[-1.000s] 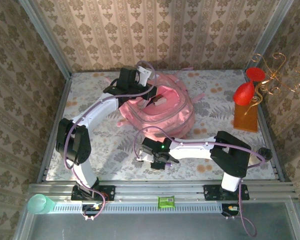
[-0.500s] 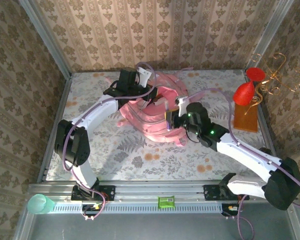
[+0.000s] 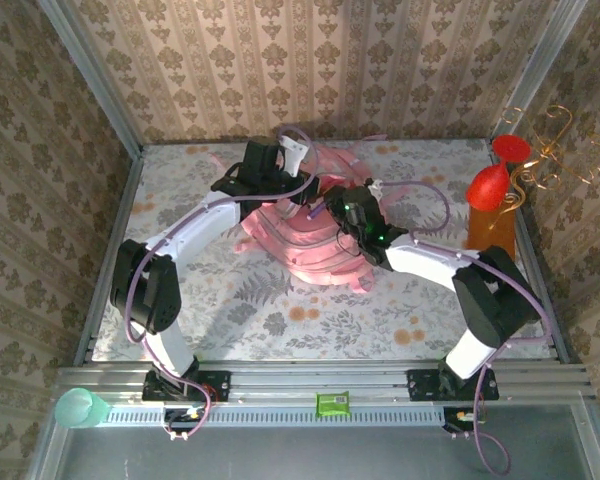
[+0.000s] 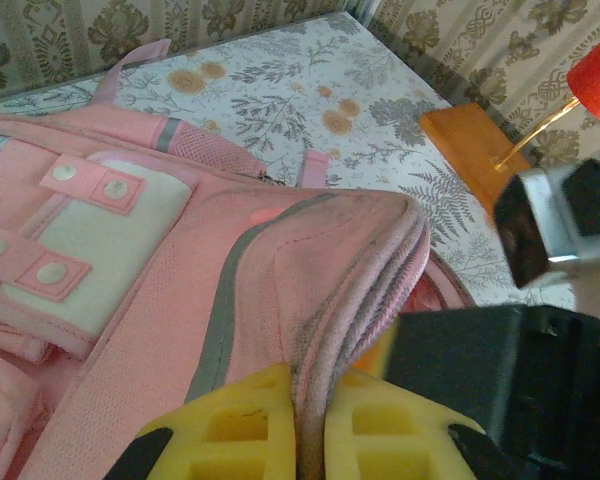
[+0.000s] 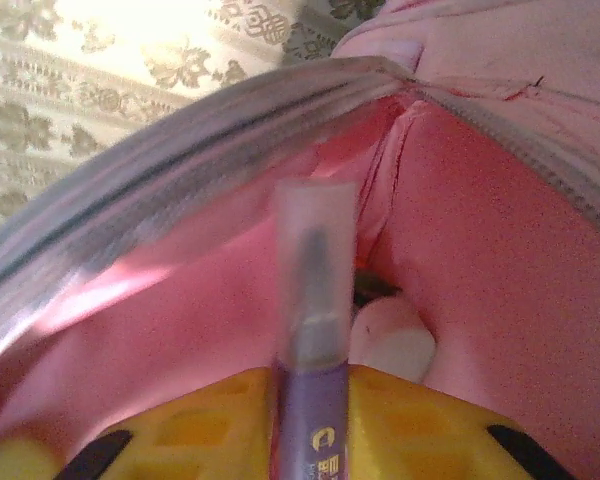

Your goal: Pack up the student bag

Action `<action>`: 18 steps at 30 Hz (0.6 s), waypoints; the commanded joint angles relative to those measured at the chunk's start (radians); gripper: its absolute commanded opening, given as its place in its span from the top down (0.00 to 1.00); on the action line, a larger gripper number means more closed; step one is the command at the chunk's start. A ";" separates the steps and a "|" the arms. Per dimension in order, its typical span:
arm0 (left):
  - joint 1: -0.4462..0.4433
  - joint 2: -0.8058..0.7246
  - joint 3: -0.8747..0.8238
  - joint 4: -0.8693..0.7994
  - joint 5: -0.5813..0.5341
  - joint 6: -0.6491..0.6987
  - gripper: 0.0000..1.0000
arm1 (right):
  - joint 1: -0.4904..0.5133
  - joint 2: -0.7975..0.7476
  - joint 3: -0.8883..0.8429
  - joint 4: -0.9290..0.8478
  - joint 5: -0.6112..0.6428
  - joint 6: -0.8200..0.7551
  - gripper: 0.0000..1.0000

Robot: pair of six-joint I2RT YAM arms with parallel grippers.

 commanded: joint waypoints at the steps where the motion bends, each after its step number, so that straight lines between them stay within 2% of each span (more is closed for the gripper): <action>1: -0.006 -0.063 0.031 0.080 0.017 -0.005 1.00 | -0.009 -0.002 0.069 -0.031 0.010 -0.006 0.51; 5: -0.006 -0.069 0.029 0.079 0.014 0.006 0.99 | -0.011 -0.097 0.057 -0.162 -0.026 -0.182 0.43; 11: -0.008 -0.071 0.000 0.092 0.007 0.008 0.99 | -0.011 -0.349 -0.077 -0.335 -0.040 -0.436 0.39; 15: -0.017 -0.071 -0.046 0.116 0.000 0.006 0.97 | -0.013 -0.463 -0.141 -0.468 0.015 -0.541 0.37; 18: -0.033 -0.070 -0.086 0.136 -0.001 -0.002 0.93 | -0.048 -0.469 -0.161 -0.500 0.002 -0.548 0.34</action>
